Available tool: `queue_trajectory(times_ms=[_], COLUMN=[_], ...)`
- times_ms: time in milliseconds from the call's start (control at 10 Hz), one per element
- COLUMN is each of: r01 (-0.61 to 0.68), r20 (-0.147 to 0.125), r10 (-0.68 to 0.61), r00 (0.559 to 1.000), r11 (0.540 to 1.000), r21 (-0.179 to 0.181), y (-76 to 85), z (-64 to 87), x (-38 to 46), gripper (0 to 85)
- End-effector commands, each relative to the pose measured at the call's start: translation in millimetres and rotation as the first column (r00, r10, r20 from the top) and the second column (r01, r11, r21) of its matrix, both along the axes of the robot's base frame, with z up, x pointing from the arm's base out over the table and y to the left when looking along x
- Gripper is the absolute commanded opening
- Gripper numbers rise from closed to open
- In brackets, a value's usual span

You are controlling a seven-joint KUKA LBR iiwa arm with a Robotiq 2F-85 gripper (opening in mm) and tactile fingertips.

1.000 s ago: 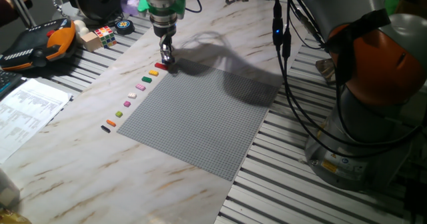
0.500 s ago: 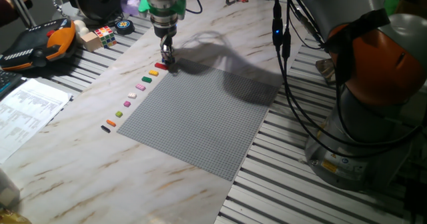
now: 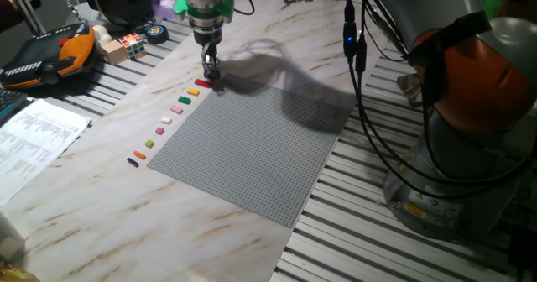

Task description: Build with small Lego blocks

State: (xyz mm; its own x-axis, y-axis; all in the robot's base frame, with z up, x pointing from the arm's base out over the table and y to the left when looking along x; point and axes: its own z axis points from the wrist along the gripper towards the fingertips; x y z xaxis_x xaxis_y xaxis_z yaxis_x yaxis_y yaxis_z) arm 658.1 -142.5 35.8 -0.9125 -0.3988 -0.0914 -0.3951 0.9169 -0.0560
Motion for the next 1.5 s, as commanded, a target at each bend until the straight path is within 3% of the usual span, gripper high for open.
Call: queue_trajectory(times_ms=[0, 300, 700, 1100, 1400], r01=[0.027, 0.187, 0.363, 0.42, 0.434], r20=[0.002, -0.007, -0.037, -0.036, -0.041], r10=[-0.027, -0.187, -0.364, -0.421, -0.435], r00=[1.0, 0.982, 0.931, 0.906, 0.9], r11=[1.0, 0.982, 0.931, 0.907, 0.9], r21=[-0.002, -0.02, -0.022, -0.037, -0.032], y=[-0.1, 0.9, -1.1, -4.8, -5.4], z=[3.6, 19.3, 14.8, 2.7, -1.9], x=[-1.8, -17.3, -43.4, -57.7, -61.3], gripper=[0.7, 0.7, 0.7, 0.7, 0.7])
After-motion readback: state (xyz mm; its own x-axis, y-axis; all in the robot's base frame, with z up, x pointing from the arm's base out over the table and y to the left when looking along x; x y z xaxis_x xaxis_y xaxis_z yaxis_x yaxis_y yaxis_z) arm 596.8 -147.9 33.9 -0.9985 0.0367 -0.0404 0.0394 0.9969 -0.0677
